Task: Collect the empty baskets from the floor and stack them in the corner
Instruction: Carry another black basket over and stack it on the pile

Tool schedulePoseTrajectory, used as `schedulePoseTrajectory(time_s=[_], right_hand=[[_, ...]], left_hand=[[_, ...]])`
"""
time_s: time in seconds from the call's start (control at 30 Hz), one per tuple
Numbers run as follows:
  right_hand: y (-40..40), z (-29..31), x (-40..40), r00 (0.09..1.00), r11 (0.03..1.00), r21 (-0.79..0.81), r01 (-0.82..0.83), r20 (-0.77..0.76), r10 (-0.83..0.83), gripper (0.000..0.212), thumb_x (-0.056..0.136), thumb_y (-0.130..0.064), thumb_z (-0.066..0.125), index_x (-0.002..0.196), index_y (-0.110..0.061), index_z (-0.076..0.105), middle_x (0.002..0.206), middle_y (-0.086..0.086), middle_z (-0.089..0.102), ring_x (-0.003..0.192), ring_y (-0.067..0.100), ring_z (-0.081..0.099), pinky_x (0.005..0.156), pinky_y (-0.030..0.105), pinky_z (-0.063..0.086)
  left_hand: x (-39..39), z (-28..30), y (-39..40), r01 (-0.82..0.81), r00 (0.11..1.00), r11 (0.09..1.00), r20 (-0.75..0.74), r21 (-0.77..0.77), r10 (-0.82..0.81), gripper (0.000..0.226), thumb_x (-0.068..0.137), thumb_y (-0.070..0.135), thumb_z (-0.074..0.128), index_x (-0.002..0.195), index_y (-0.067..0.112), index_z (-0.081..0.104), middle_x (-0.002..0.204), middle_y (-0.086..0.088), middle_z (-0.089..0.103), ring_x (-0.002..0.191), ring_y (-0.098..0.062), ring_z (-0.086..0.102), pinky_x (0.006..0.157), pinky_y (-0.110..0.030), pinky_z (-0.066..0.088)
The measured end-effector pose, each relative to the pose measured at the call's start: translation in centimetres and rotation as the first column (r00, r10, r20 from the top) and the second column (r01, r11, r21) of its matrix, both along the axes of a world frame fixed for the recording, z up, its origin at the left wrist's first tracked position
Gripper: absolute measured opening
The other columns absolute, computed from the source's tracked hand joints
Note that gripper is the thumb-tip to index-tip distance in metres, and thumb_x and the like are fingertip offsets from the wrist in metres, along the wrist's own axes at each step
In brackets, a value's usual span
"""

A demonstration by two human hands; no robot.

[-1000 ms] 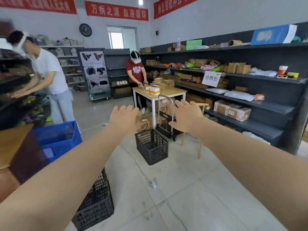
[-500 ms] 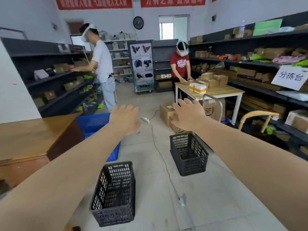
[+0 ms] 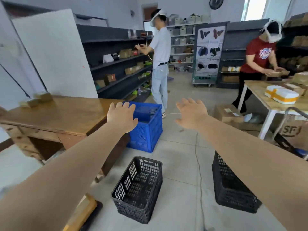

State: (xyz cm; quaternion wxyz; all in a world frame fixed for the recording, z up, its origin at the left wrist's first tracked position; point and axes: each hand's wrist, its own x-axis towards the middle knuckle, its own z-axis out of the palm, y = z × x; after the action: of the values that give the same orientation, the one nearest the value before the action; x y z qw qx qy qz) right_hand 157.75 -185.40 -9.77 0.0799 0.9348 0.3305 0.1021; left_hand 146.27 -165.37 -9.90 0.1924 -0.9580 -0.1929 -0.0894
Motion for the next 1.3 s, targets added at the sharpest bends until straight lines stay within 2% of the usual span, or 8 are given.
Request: schedulePoseTrajectory(time_s=[0.27,0.4,0.5,0.73,0.87,1.03,1.17,1.3], right_hand=[[10.6,-1.8,10.1,0.986,0.985,-0.057,-0.16,0.034,0.162,0.073,0.094,-0.052,0.043,0.152,-0.017,0.018,0.156,0.008,0.022,0.143,0.027,0.021,0.114,0.045,0.021],[16.2,-2.0,14.7,0.967,0.968,-0.06,-0.243,0.064,0.246,0.073,0.093,-0.054,0.043,0.151,-0.017,0.021,0.152,0.006,0.028,0.139,0.025,0.026,0.109,0.043,0.027],[20.2,-2.6,17.6,0.954,0.954,-0.057,-0.294,0.033,0.296,0.074,0.093,-0.053,0.043,0.152,-0.016,0.019,0.158,0.008,0.02,0.144,0.027,0.019,0.113,0.045,0.019],[28.9,-5.6,24.4,0.89,0.887,-0.068,-0.456,-0.029,0.455,0.076,0.094,-0.054,0.043,0.154,-0.015,0.014,0.161,0.009,0.012,0.147,0.028,0.011,0.117,0.046,0.014],[33.9,-9.1,28.6,0.817,0.811,-0.102,-0.577,-0.082,0.571,0.075,0.095,-0.053,0.041,0.154,-0.016,0.013,0.161,0.009,0.012,0.148,0.028,0.011,0.117,0.047,0.014],[39.0,-15.2,33.6,0.717,0.697,-0.171,-0.697,-0.19,0.67,0.074,0.095,-0.053,0.04,0.153,-0.016,0.013,0.161,0.008,0.013,0.146,0.027,0.013,0.116,0.045,0.016],[41.8,-21.4,36.6,0.655,0.607,-0.245,-0.756,-0.291,0.697,0.074,0.094,-0.053,0.042,0.153,-0.015,0.016,0.159,0.008,0.016,0.144,0.026,0.018,0.114,0.044,0.02],[43.4,-29.8,38.2,0.619,0.512,-0.347,-0.786,-0.43,0.657,0.07,0.092,-0.051,0.046,0.149,-0.015,0.025,0.153,0.009,0.027,0.139,0.027,0.028,0.11,0.043,0.027]], left_hand=[[7.5,-1.0,8.3,-0.131,0.991,0.991,0.027,-0.029,0.132,0.057,0.098,0.048,0.039,0.147,0.022,0.031,0.151,-0.004,0.037,0.138,-0.028,0.035,0.112,-0.044,0.028],[10.8,-1.5,13.8,-0.225,0.973,0.971,0.026,-0.076,0.228,0.053,0.097,0.046,0.037,0.144,0.022,0.037,0.146,-0.004,0.043,0.135,-0.029,0.039,0.112,-0.045,0.028],[12.9,-2.1,17.0,-0.287,0.957,0.952,0.017,-0.105,0.291,0.053,0.097,0.048,0.038,0.145,0.024,0.036,0.15,-0.003,0.039,0.139,-0.029,0.034,0.114,-0.045,0.023],[16.9,-4.9,23.0,-0.429,0.902,0.894,-0.018,-0.129,0.431,0.059,0.096,0.05,0.039,0.149,0.028,0.029,0.156,-0.002,0.03,0.144,-0.028,0.026,0.117,-0.046,0.017],[18.5,-8.0,25.8,-0.588,0.809,0.799,-0.1,-0.124,0.58,0.059,0.095,0.051,0.04,0.147,0.023,0.032,0.152,-0.003,0.036,0.141,-0.028,0.031,0.115,-0.047,0.02],[20.5,-13.9,27.7,-0.748,0.663,0.63,-0.193,-0.208,0.724,0.057,0.095,0.046,0.042,0.145,0.02,0.034,0.151,-0.005,0.037,0.139,-0.028,0.033,0.114,-0.048,0.023],[21.9,-20.8,27.6,-0.826,0.558,0.476,-0.324,-0.303,0.764,0.053,0.095,0.041,0.041,0.144,0.02,0.035,0.146,-0.005,0.04,0.136,-0.027,0.035,0.112,-0.045,0.025],[22.4,-29.8,26.5,-0.861,0.497,0.35,-0.471,-0.368,0.728,0.052,0.093,0.043,0.046,0.139,0.02,0.04,0.143,-0.006,0.044,0.133,-0.029,0.039,0.108,-0.044,0.028]])
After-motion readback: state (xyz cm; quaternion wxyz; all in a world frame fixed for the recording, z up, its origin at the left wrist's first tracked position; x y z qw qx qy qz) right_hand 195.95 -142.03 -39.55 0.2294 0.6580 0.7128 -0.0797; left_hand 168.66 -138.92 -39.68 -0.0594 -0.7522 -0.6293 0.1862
